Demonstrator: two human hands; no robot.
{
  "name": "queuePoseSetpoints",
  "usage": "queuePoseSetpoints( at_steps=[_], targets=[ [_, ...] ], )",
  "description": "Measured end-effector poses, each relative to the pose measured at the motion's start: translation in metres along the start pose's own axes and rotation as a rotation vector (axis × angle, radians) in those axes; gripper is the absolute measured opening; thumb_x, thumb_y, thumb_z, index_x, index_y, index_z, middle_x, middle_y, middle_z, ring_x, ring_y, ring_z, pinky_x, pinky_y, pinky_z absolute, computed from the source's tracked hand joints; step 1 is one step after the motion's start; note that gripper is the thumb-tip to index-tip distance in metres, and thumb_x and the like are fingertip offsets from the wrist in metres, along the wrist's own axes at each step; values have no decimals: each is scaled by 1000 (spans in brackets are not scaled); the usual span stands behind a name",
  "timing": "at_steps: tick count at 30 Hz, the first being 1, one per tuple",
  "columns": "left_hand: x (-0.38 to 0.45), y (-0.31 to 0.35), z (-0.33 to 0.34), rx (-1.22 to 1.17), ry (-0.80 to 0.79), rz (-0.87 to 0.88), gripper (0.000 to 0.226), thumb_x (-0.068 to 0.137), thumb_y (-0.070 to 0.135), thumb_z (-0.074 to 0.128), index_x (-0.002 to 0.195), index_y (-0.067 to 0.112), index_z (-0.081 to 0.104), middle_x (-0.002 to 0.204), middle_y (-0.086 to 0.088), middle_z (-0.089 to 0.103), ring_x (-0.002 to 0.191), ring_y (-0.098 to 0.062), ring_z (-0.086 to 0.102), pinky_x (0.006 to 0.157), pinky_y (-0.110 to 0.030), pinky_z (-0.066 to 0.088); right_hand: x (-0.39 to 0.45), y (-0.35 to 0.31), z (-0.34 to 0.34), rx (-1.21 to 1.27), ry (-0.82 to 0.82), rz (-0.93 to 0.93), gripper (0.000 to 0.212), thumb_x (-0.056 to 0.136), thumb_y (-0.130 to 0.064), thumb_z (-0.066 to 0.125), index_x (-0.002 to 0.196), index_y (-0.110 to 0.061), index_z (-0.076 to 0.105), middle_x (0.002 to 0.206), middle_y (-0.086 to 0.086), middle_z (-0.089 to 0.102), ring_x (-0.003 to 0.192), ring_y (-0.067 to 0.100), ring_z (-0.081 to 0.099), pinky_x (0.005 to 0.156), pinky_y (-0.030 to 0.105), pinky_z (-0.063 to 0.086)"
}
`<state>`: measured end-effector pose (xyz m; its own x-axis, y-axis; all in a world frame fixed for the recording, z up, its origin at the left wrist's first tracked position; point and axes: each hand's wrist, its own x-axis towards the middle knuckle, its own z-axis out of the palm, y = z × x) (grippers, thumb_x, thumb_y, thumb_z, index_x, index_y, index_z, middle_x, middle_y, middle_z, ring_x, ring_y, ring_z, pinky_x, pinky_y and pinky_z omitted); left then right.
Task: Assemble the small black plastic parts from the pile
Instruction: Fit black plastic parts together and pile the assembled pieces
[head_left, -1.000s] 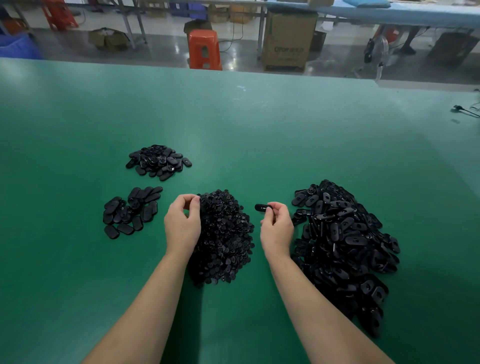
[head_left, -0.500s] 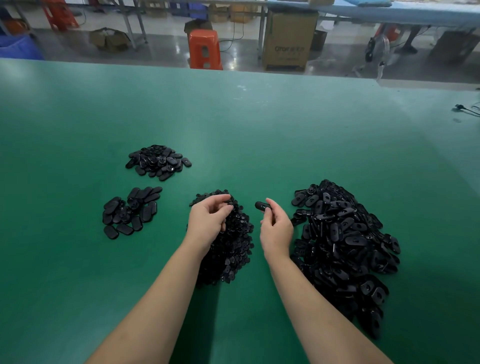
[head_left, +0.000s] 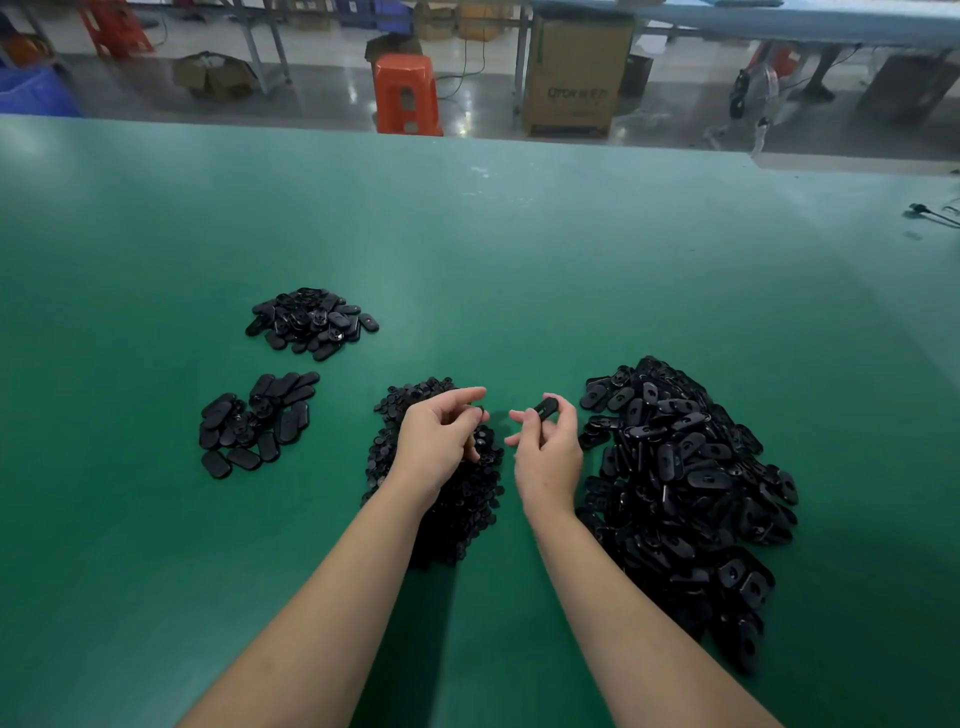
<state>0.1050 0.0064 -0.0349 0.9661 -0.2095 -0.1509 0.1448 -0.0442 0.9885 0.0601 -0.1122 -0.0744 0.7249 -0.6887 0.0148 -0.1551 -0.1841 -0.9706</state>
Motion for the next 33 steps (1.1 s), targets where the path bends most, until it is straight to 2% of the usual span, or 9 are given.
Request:
queuePoseSetpoints(
  at_steps=[4,7,13,18,21,23,26,29,33],
  targets=[
    [0,-1,-1,8,0,-15,17,98,2,59,99,11,73,83,-10,75,47,-12,52,47,-26,51,1,-1,0,26,-1,18,5,105,-25,46,105,-26,50,94,-16,74,62,2,67,64,27,54],
    [0,0,-1,6,-17,-13,10,98,2,59,97,6,69,86,-8,77,47,-14,54,43,-26,49,2,1,1,19,7,31,14,106,-27,42,96,-22,49,95,-13,73,63,5,66,66,36,54],
    [2,-1,-2,99,41,5,14,93,9,69,86,18,76,67,6,66,46,-8,48,45,-22,44,2,2,-1,-94,42,-51,16,101,-29,55,90,-21,64,87,-9,57,76,6,55,67,25,39],
    [5,-1,1,102,36,-22,9,90,6,71,85,12,75,64,-6,61,41,-14,47,45,-23,45,3,4,-1,-33,25,1,8,97,-24,61,91,-21,64,79,-6,68,73,11,62,67,29,47],
    [7,-2,6,162,20,-29,10,89,6,73,82,14,74,63,-1,64,39,-14,50,44,-22,45,3,4,0,14,11,34,1,97,-21,61,97,-21,62,85,-2,72,75,20,69,71,42,57],
    [9,-2,11,212,5,-27,11,88,7,73,81,16,73,64,2,66,39,-16,54,44,-23,46,3,4,0,35,0,35,8,97,-18,59,96,-26,60,86,-3,74,71,20,70,73,47,59],
    [13,-1,18,264,1,-26,12,89,8,72,81,17,72,67,2,68,40,-18,58,44,-24,46,2,3,0,60,-25,33,19,99,-15,55,96,-33,59,89,-7,75,67,13,71,73,41,59],
    [15,2,26,327,-13,2,12,90,9,71,82,17,71,74,1,73,41,-13,59,44,-23,47,2,3,0,12,-37,28,19,102,-16,49,103,-28,63,90,-11,74,67,8,71,75,38,59],
    [17,8,34,504,-21,76,11,89,13,70,81,20,71,79,5,73,64,-12,65,64,-27,55,2,1,-1,-20,-41,36,25,102,-15,45,101,-27,66,87,-13,72,70,3,68,73,34,55]
  ],
)
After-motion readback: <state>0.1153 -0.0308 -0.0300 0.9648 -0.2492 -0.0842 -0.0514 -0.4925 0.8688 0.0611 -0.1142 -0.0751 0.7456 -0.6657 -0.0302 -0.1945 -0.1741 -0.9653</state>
